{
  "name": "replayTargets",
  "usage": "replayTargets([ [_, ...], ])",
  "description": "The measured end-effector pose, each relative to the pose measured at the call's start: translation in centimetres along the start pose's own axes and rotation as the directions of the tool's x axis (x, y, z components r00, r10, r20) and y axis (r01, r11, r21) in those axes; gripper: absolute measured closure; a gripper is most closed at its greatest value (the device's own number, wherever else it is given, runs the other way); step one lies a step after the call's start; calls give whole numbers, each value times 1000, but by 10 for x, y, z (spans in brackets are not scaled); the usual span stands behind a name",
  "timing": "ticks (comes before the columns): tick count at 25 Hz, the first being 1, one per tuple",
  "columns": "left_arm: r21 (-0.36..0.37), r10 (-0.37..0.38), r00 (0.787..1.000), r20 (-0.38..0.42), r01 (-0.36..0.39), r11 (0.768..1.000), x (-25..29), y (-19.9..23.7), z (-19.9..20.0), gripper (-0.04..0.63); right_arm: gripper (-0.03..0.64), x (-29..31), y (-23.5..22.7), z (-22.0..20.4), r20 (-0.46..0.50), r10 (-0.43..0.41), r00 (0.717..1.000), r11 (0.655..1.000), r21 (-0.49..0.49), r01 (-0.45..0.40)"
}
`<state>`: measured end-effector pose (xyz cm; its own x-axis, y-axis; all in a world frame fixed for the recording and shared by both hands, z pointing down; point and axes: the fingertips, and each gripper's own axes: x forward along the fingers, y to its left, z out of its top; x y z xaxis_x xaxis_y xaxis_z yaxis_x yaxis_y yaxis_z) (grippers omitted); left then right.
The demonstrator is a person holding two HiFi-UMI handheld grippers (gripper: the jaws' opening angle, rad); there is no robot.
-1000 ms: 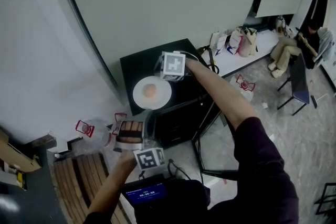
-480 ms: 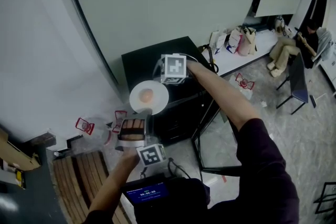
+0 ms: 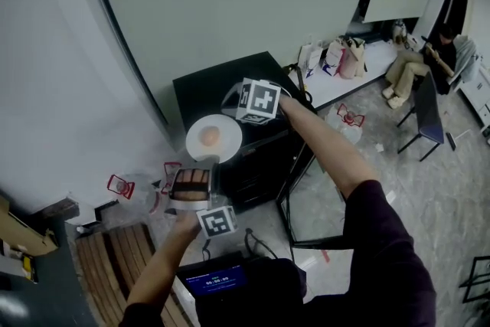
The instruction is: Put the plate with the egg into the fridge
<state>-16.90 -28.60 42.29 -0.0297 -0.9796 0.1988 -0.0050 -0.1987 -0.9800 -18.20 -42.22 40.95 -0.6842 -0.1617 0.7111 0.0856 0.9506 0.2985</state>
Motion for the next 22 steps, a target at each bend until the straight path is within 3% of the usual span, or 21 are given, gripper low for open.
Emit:
replayTargets([
  [5, 30, 33, 998, 54, -34, 999, -2, 12, -2, 575, 611, -30, -5, 3, 142, -172, 975, 970, 199, 142],
  [10, 36, 65, 990, 126, -70, 997, -18, 21, 2, 575, 611, -72, 14, -6, 219, -382, 898, 864, 430, 263],
  [16, 64, 83, 976, 201, -98, 993, -51, 21, 28, 575, 611, -135, 53, -32, 250, -648, 720, 655, 665, 358],
  [22, 59, 102, 969, 227, -119, 991, -93, 10, 62, 575, 611, -190, 112, -66, 254, -796, 549, 504, 781, 370],
])
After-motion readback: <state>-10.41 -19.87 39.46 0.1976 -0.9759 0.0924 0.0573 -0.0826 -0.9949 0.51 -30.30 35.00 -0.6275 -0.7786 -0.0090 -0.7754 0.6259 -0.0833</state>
